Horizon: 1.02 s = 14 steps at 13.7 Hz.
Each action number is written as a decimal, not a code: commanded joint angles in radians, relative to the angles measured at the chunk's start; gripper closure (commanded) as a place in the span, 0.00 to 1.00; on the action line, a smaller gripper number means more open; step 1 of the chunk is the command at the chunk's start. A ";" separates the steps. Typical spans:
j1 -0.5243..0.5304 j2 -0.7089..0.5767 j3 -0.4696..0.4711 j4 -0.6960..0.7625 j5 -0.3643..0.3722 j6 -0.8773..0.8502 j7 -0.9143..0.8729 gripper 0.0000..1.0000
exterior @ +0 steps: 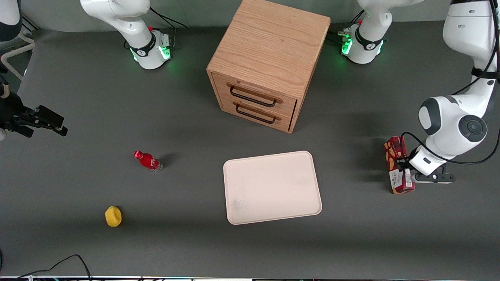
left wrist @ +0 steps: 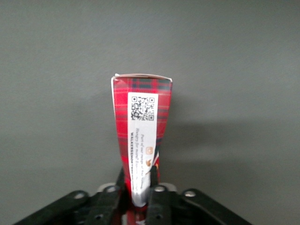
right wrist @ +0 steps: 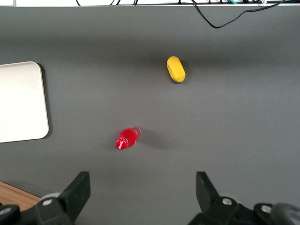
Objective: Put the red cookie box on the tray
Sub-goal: 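Carry the cookie box with the left gripper over the white tray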
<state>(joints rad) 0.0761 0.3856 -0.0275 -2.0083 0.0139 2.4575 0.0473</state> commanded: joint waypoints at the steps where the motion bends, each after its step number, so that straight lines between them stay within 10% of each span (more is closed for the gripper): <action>1: -0.140 -0.016 0.006 0.238 -0.002 -0.283 -0.218 1.00; 5: -0.306 0.140 0.006 0.603 0.006 -0.506 -0.490 1.00; 14: -0.527 0.372 0.009 0.703 0.112 -0.388 -0.702 1.00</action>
<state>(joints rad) -0.4259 0.7396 -0.0362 -1.3522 0.0960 2.0836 -0.6245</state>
